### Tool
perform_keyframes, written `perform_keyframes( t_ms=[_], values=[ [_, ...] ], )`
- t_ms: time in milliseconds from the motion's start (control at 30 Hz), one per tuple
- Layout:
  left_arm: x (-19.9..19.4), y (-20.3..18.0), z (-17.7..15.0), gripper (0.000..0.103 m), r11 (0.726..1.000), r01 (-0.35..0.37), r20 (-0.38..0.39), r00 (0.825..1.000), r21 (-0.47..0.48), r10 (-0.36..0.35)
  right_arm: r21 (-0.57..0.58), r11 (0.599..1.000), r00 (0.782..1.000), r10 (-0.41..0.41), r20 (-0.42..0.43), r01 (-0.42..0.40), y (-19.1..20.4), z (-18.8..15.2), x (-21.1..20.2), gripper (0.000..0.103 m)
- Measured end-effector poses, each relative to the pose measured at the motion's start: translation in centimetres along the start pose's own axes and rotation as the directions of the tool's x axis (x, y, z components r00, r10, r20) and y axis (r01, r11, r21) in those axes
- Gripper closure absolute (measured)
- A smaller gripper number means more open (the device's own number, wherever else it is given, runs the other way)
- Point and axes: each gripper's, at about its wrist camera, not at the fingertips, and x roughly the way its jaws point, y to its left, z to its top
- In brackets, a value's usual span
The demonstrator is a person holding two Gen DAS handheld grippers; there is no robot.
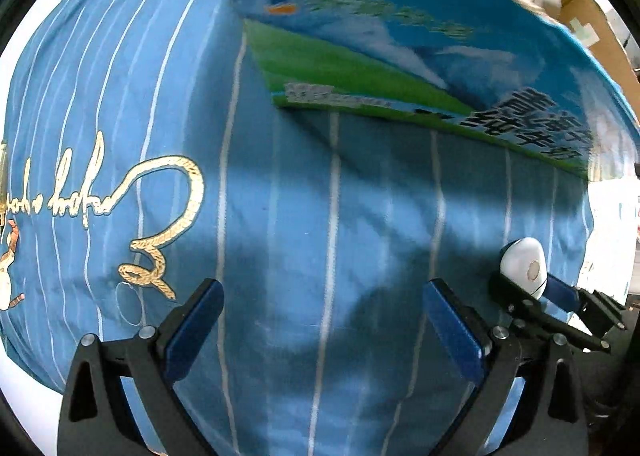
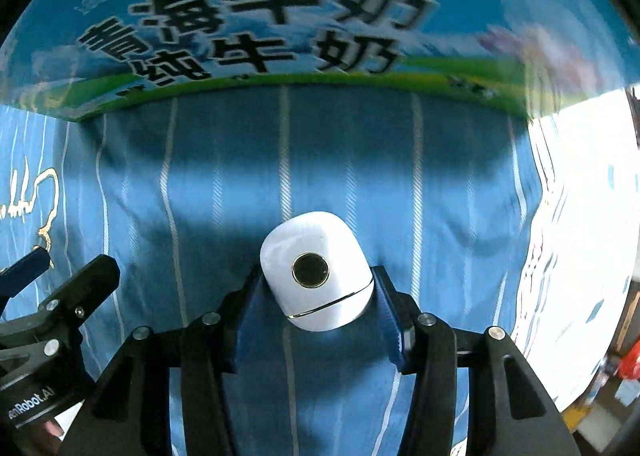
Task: Organize rigid objects
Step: 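Carry the white device into the box beside the black compact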
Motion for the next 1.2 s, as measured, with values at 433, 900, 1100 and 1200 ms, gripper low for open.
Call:
perform_keyframes(
  t_ms=[433,900,1100,1200],
  values=[
    [-7.1,-4.0,-2.8,0.001,0.997,0.026,0.147,0.988,0.078,-0.037,-0.019,1.000,0.991,0.022,0.132,-0.020,-5.8,-4.4,-5.0,0.050],
    [-20.1,-5.9,3.2,0.001,0.988,0.078,0.372,0.920,0.130,-0.121,0.006,0.987,0.927,0.148,0.343,-0.160,-7.8,-1.5,-19.3,0.050],
    [-19.0,-5.6,7.5,0.001,0.992,0.085,0.380,0.917,0.097,-0.116,0.022,0.989,0.919,0.129,0.373,-0.148,-6.0,4.0,-20.5,0.050],
    [-17.6,-5.8,9.3,0.001,0.993,0.068,0.369,0.924,0.097,-0.100,0.034,0.990,0.925,0.113,0.364,-0.134,-5.8,6.3,-19.6,0.050]
  ],
)
